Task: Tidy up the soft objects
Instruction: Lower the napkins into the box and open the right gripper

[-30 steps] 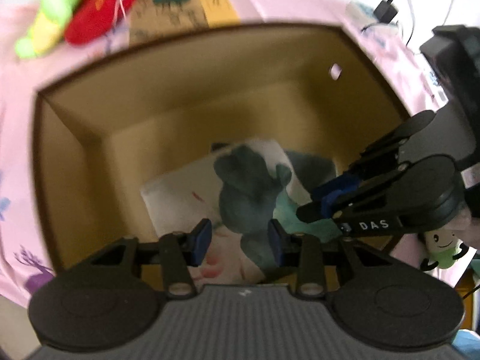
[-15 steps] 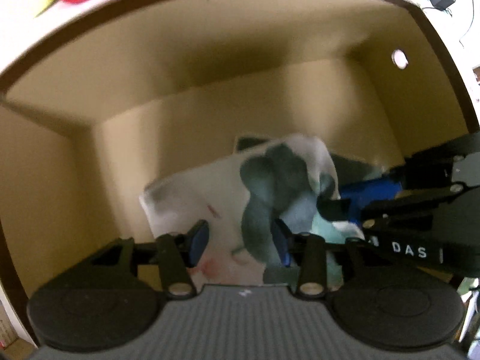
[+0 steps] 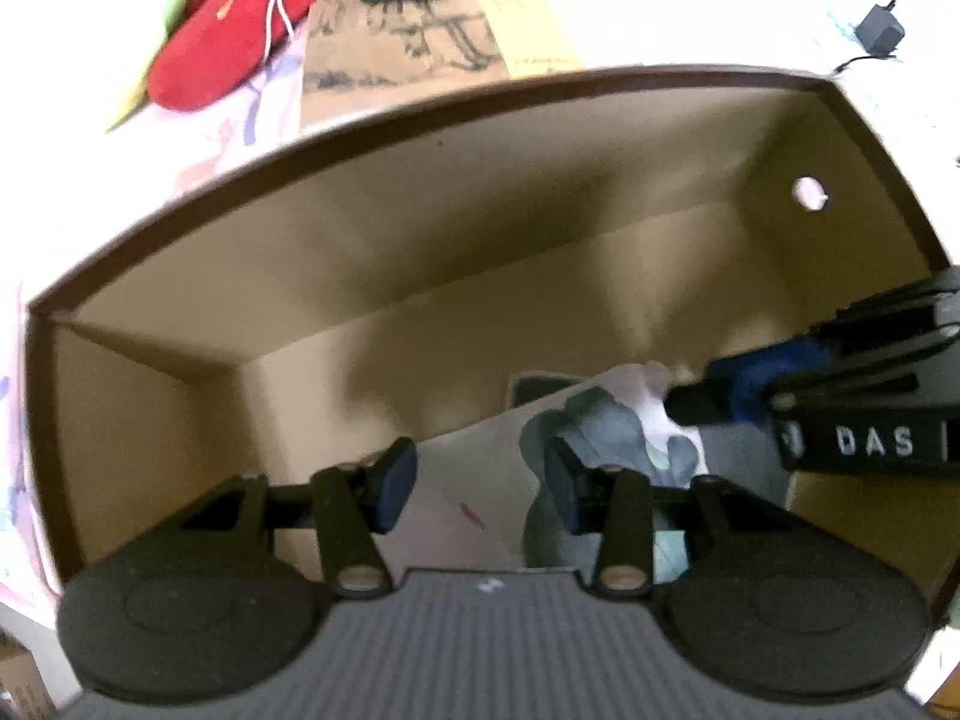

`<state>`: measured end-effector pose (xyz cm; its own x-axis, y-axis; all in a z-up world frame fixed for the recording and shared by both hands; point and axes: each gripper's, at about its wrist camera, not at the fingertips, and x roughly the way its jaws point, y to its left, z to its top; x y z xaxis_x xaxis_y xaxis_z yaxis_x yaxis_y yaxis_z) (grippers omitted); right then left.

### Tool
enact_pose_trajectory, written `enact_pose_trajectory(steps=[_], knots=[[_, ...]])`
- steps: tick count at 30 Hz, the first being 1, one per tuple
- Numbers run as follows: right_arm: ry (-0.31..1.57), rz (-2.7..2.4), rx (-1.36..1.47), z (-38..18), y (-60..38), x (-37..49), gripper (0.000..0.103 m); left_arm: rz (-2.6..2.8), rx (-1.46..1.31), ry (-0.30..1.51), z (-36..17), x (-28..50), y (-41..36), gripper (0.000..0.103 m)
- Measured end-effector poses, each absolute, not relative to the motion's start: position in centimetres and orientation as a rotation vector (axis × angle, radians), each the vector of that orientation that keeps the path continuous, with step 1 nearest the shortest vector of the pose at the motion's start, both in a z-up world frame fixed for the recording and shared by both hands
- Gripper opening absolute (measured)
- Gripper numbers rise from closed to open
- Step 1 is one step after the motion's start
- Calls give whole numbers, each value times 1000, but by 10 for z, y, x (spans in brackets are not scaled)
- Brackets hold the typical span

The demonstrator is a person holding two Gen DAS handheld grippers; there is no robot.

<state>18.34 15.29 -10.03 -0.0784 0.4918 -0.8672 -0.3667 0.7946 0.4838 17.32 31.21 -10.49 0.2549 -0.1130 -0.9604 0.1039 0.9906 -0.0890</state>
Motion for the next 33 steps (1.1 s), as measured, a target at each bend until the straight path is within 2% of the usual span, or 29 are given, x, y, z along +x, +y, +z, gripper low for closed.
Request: enact_pose_trajectory(steps=[6,13,16,20,23,26,33], knots=[[1675,1004,-19,-84,163,168,4,-298,-17,1313,-79,146,317,50],[1918,1035,-16,-100,185,154,4,-458,-19,1454,-92,133,313,50],[1963,966,-37,-106,187,155,3,-479,-24,1511,-103,131,311,49],[1916,841,-114,-111,188,160,5,-435,-40,1572,-117,136,309,50],[1880,808,-70,-110,184,166,4,-382,-42,1589,-124,138,307,50],[1746,777,-97,-96,181,172,1,-326,-19,1549,-120,143,301,51],[1623,693,5,-88,165,193,3,-246,-37,1469,-116,165,299,52]])
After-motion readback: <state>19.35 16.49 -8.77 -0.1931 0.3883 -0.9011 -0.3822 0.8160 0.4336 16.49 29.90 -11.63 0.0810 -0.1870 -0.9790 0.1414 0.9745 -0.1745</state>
